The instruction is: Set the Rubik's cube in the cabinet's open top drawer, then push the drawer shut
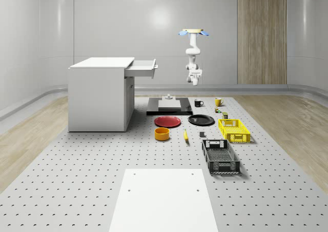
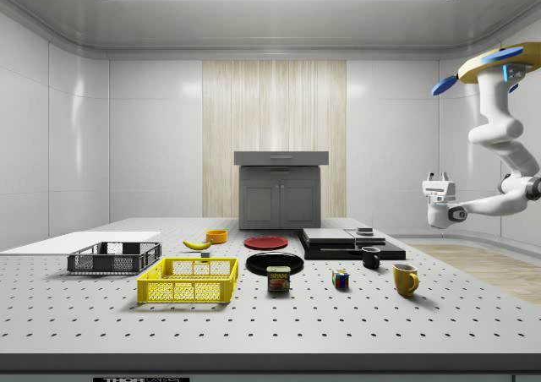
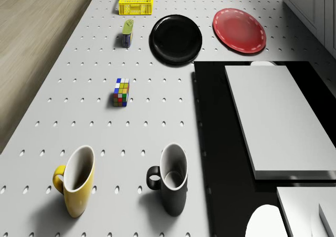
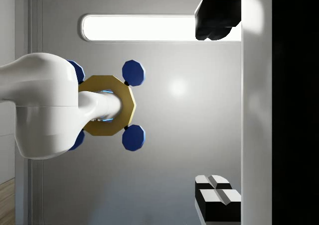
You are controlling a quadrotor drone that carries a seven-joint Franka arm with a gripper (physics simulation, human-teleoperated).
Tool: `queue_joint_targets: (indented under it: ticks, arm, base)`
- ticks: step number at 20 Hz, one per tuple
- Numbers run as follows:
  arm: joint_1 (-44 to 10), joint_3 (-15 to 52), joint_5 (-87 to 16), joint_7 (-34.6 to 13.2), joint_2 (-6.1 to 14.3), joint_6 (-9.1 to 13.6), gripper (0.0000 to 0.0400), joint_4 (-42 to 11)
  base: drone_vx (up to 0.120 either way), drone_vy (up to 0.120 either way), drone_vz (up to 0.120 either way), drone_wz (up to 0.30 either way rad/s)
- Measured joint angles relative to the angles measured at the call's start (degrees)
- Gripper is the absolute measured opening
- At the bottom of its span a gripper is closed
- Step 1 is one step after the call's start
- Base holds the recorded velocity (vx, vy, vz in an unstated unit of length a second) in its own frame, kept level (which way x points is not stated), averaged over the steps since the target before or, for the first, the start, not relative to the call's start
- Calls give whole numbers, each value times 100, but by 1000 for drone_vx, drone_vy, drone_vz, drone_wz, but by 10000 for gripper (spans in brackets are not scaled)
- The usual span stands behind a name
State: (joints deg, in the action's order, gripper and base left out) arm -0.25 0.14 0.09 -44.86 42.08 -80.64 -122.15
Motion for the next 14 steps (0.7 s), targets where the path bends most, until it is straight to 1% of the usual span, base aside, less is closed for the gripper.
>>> queue_joint_targets:
  ticks: [3,6,14]
  arm:
    - [-4,3,2,2,-90,133,400,236]
    - [-8,5,3,3,-144,209,400,380]
    - [-15,9,5,6,-183,261,400,506]
  base:
    - [120,120,0,0]
    - [120,120,0,0]
    - [120,120,0,0]
